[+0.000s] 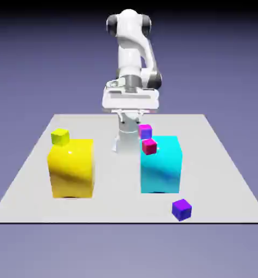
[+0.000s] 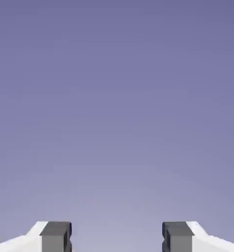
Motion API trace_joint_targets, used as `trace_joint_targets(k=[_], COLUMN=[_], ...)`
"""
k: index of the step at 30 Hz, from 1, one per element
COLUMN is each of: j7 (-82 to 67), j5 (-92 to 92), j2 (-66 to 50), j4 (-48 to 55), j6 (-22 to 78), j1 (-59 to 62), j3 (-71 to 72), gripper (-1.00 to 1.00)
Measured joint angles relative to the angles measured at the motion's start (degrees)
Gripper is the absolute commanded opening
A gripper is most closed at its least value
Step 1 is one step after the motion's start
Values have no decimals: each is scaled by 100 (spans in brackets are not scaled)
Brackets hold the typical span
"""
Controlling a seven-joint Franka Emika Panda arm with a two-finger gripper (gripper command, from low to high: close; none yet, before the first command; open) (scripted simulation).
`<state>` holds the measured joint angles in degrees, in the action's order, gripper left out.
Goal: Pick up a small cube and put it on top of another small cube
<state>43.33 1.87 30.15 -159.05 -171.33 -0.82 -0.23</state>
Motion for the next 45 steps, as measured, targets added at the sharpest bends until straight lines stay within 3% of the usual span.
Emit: trace_joint_targets(k=[39, 41, 43, 44, 45], j7=[2807, 2845, 2632, 2631, 2631], j5=[6054, 6135, 6422, 6422, 6422], j2=[-8098, -8207, -8374, -8375, -8375], j4=[6300, 6384, 6113, 6112, 6112], j6=[8662, 8778, 8280, 8278, 8278], j1=[-414, -419, -723, -724, -724], j3=[-753, -763, -556, -556, -556], gripper=[0, 0, 0, -100, -100])
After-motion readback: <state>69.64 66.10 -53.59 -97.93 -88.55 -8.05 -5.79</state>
